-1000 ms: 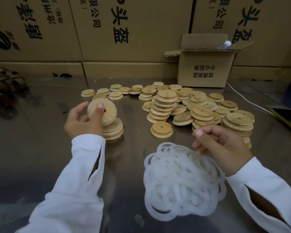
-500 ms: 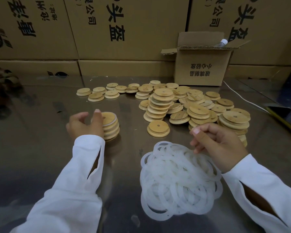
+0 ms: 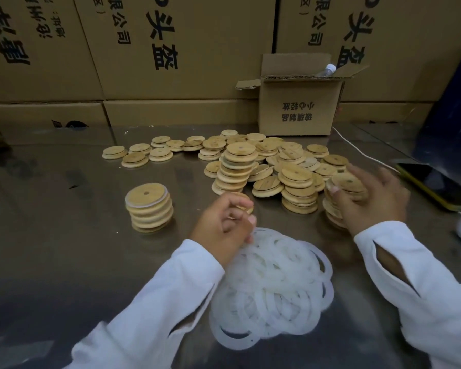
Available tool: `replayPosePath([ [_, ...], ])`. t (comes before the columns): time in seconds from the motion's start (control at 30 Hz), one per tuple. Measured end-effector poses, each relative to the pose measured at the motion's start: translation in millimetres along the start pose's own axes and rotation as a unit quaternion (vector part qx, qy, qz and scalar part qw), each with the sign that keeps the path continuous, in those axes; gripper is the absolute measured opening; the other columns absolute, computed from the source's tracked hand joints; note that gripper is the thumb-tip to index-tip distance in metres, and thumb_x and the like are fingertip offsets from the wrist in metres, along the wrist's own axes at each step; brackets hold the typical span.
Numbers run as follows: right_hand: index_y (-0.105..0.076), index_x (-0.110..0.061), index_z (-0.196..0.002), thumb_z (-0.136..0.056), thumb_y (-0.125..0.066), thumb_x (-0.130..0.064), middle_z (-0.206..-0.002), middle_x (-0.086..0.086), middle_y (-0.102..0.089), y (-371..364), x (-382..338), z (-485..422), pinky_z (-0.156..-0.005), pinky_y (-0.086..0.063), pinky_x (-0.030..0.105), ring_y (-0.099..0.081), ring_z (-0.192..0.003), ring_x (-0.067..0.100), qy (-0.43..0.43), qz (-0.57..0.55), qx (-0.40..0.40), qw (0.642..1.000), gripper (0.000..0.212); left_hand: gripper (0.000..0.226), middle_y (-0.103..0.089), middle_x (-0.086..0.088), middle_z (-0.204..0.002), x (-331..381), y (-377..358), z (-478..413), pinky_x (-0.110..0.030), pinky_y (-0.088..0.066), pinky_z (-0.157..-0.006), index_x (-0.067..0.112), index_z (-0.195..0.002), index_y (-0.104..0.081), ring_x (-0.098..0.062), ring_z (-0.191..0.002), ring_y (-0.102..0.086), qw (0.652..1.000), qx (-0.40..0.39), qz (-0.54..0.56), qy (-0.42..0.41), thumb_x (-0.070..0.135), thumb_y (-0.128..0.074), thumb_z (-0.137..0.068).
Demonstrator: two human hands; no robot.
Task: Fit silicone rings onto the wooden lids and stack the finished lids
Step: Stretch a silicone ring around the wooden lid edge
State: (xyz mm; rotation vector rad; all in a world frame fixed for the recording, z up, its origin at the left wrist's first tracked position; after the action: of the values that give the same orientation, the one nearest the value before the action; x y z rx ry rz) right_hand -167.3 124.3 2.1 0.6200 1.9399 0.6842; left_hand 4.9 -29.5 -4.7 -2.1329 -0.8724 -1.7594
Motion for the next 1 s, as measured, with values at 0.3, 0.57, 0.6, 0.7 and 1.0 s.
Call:
replayPosePath([
  [0.3, -0.056, -0.032, -0.121, -0.08, -0.062, -0.045, -0.13, 0.007, -0.052, -7.5, 6.1, -8.6, -0.098, -0.038, 0.045, -0.044, -0.12, 0.031, -0.008, -0.007, -0.016, 1.0, 0.043, 0.02, -0.061, -0.001, -0.071, -5.9, -2.0, 0.3, -0.023, -0.05, -0.07, 0.02, -0.08, -0.06, -0.011, -0.063, -0.059, 0.998, -0.045, -0.049, 0.021, 0.002, -0.057, -0.087],
  [0.57, -0.059, -0.035, -0.116, -0.073, -0.072, -0.035, -0.127, 0.003, -0.051, 3.2, -24.2, 16.0, -0.096, -0.032, 0.023, -0.043, -0.12, 0.019, 0.179, -0.134, 0.026, 0.974, 0.045, 0.014, -0.064, 0.005, -0.059, -5.2, 0.1, -3.8, -0.016, -0.047, -0.058, 0.013, -0.083, -0.063, -0.007, -0.054, -0.058, 0.999, -0.01, 0.023, 0.034, 0.007, -0.052, -0.09],
  [0.6, -0.058, -0.038, -0.113, -0.07, -0.075, -0.034, -0.123, 0.002, -0.052, 3.2, -32.9, 25.4, -0.096, -0.031, 0.017, -0.044, -0.117, 0.015, 0.215, -0.168, -0.001, 0.962, 0.046, 0.015, -0.063, 0.005, -0.058, -4.2, 0.5, -4.7, -0.017, -0.046, -0.057, 0.012, -0.083, -0.063, -0.008, -0.053, -0.058, 0.998, 0.002, 0.046, 0.037, 0.008, -0.051, -0.091],
  [0.7, -0.054, -0.036, -0.111, -0.064, -0.075, -0.036, -0.114, -0.007, -0.053, -3.1, -53.8, 52.9, -0.097, -0.031, 0.011, -0.047, -0.11, 0.01, 0.318, -0.224, -0.083, 0.918, 0.051, 0.015, -0.061, -0.002, -0.06, -1.2, 2.2, -6.1, -0.02, -0.045, -0.052, 0.011, -0.083, -0.063, -0.012, -0.052, -0.057, 0.989, 0.033, 0.133, 0.045, 0.016, -0.05, -0.089],
  [1.0, -0.029, -0.055, -0.121, -0.064, -0.074, -0.048, -0.119, -0.031, -0.045, -9.9, -50.3, 53.1, -0.093, -0.035, 0.009, -0.046, -0.112, -0.007, 0.331, -0.209, -0.209, 0.896, 0.074, 0.035, -0.071, -0.006, -0.074, -4.6, 3.2, -5.8, -0.024, -0.053, -0.058, 0.007, -0.094, -0.065, -0.018, -0.068, -0.066, 0.979, 0.006, 0.195, 0.055, 0.028, -0.062, -0.066],
])
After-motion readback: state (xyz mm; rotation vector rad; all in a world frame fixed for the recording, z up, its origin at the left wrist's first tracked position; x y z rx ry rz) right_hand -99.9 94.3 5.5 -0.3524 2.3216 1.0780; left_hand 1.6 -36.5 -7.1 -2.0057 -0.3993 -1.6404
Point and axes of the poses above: each hand's wrist, its own z-axis away from the middle knuckle, its own y-axis out of the back of the hand, x = y × z, the point moved 1 cm from there along -z, towards the middle knuckle
